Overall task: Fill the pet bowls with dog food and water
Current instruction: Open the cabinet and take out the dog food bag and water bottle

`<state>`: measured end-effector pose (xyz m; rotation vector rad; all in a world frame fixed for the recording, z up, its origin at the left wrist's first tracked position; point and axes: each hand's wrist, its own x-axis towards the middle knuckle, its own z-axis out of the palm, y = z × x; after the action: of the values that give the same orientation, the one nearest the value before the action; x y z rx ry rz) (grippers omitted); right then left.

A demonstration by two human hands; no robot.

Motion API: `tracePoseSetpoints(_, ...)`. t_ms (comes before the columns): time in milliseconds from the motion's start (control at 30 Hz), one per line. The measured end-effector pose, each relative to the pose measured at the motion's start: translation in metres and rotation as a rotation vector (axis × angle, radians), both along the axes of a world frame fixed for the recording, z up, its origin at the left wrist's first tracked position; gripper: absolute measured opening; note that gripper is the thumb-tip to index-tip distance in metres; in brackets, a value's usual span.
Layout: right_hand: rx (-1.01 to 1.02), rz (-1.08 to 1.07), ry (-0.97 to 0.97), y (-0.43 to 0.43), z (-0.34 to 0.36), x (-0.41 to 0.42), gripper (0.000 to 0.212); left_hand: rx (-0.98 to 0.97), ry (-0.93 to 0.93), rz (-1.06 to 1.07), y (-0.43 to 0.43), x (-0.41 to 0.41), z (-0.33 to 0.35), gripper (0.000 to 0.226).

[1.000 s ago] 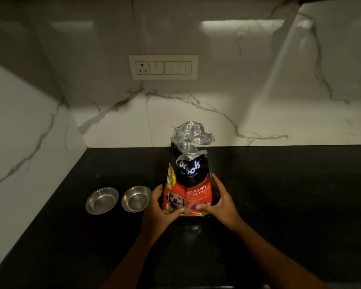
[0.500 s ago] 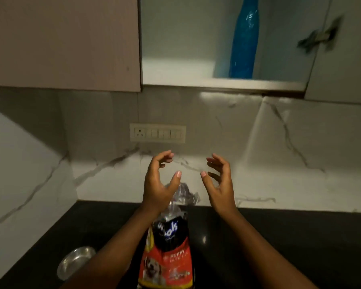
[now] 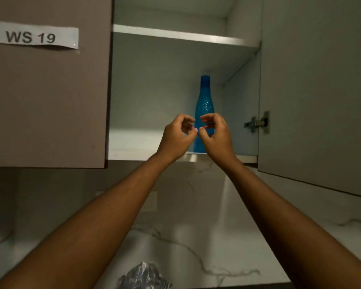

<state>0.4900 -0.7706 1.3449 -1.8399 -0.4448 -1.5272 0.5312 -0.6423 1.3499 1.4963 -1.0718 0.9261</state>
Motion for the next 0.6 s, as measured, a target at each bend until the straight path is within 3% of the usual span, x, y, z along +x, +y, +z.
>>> tracePoseSetpoints(133, 0.047, -0.15, 0.211, -0.028, 0.031, 0.037, 0.021, 0.122, 0.251, 0.046, -0.038, 0.039, 0.017, 0.024)
tracePoseSetpoints(233, 0.087, -0.238, 0.378, -0.047, 0.044, 0.063, 0.012, 0.233, 0.452, 0.074, -0.058, 0.057, 0.023, 0.041)
tracePoseSetpoints(433, 0.253, -0.271, 0.555, -0.074, 0.056, 0.109, 0.089, 0.508, 0.567, -0.069, -0.066, 0.064, 0.027, 0.044)
tracePoseSetpoints(600, 0.277, -0.25, 0.659, -0.081, 0.057, 0.132, 0.091, 0.499, 0.643, -0.112, -0.07, 0.082, 0.024, 0.059)
